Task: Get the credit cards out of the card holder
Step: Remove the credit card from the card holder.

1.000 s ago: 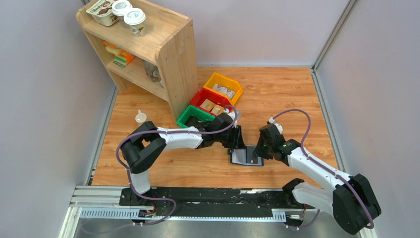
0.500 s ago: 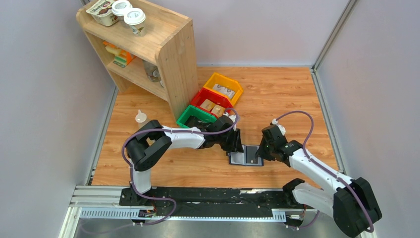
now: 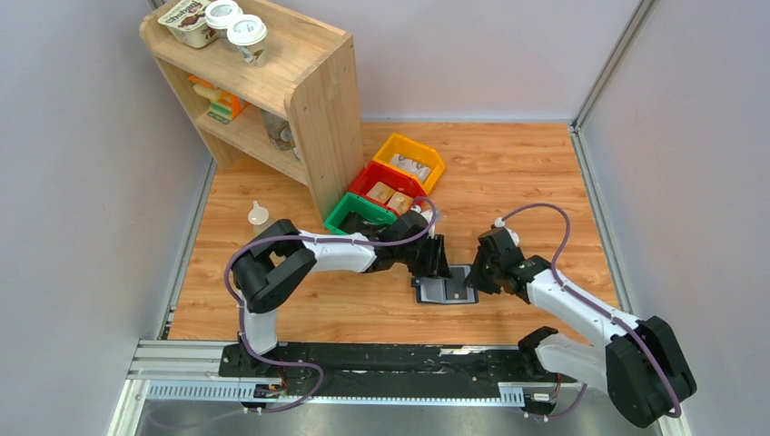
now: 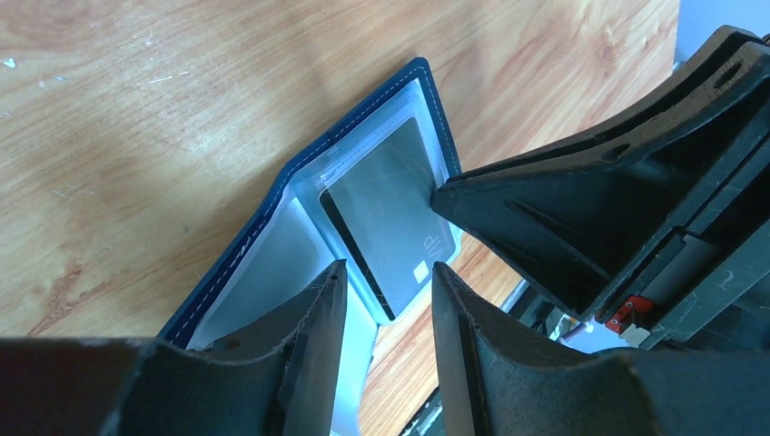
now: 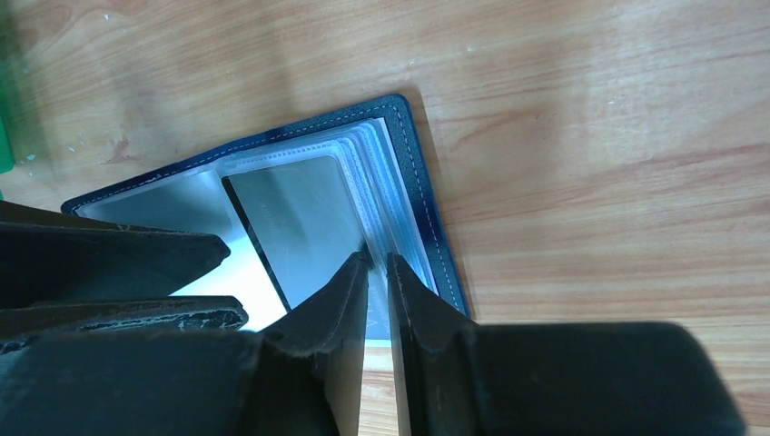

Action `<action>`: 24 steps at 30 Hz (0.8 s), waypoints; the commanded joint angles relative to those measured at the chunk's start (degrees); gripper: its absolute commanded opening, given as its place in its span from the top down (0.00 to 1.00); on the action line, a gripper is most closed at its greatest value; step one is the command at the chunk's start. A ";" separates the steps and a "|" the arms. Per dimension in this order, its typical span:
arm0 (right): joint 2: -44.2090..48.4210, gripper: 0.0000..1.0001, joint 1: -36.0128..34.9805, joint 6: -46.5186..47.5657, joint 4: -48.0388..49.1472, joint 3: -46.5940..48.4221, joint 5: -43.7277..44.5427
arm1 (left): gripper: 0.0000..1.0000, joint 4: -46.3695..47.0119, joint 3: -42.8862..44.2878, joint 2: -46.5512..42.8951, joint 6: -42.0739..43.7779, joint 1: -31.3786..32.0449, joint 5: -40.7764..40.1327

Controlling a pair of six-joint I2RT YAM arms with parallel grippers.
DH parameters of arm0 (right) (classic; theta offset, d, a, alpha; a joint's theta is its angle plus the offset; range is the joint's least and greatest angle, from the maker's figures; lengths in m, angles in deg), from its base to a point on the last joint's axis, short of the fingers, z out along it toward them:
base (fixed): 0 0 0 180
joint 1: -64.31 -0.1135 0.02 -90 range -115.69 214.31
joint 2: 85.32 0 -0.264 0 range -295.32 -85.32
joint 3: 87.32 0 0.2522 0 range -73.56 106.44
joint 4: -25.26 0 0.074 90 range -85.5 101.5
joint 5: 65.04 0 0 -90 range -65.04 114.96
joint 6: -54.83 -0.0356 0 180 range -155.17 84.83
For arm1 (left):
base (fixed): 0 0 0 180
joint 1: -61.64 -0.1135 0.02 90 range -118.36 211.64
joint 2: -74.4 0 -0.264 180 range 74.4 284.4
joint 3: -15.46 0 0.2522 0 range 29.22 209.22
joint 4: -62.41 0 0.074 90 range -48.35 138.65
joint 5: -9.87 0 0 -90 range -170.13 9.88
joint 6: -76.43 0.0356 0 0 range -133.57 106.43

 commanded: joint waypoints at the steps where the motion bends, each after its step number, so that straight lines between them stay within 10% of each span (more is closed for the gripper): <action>1: -0.86 0.81 0.21 0.08 0.98 -0.08 -0.70 | 0.52 1.08 0.35 1.30 -1.94 -0.02 0.37; 24: 0.01 0.83 0.21 -1.23 1.33 -0.52 -1.32 | 0.62 22.07 -7.73 -0.63 -14.24 -2.39 3.88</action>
